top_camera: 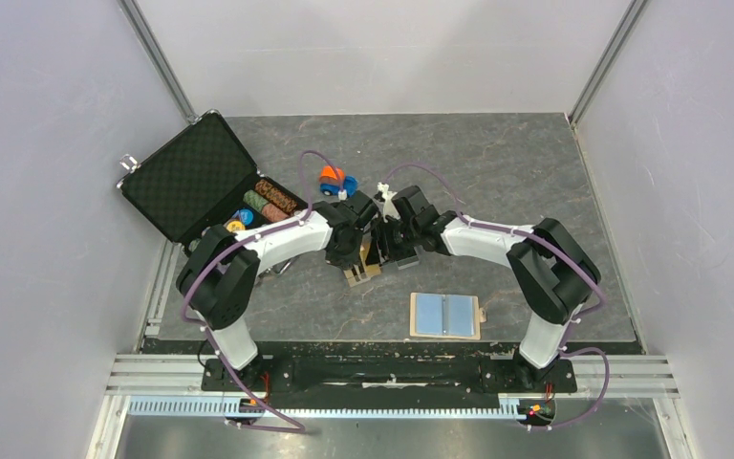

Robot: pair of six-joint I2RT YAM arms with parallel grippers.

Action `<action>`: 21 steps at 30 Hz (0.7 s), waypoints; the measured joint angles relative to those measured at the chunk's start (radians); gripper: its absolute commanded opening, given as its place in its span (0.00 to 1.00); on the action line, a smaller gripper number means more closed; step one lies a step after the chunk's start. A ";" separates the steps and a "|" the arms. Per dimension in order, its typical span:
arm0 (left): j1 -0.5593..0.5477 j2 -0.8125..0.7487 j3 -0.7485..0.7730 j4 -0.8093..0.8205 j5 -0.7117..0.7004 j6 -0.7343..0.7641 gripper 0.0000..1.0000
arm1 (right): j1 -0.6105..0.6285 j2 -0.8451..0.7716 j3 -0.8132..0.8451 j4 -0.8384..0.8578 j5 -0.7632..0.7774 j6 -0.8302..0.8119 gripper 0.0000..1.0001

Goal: Put the credit cards into the card holder
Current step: Pick up the credit card from the storage box.

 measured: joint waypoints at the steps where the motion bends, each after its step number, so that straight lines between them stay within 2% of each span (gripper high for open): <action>1: -0.001 0.001 0.001 -0.001 -0.002 0.001 0.02 | 0.000 0.005 0.000 0.003 -0.002 0.001 0.43; 6: -0.003 0.003 0.003 -0.003 -0.004 0.008 0.02 | 0.000 0.023 0.000 0.010 -0.009 0.002 0.43; 10: -0.003 0.003 0.004 -0.004 -0.004 0.008 0.06 | 0.000 0.024 0.000 0.012 -0.008 0.002 0.48; 17: -0.004 -0.007 0.004 0.008 0.007 0.009 0.40 | 0.000 0.024 0.000 0.014 -0.009 0.002 0.51; 21: -0.005 -0.046 0.000 0.018 0.021 0.009 0.47 | 0.002 0.027 0.000 0.018 -0.011 0.002 0.54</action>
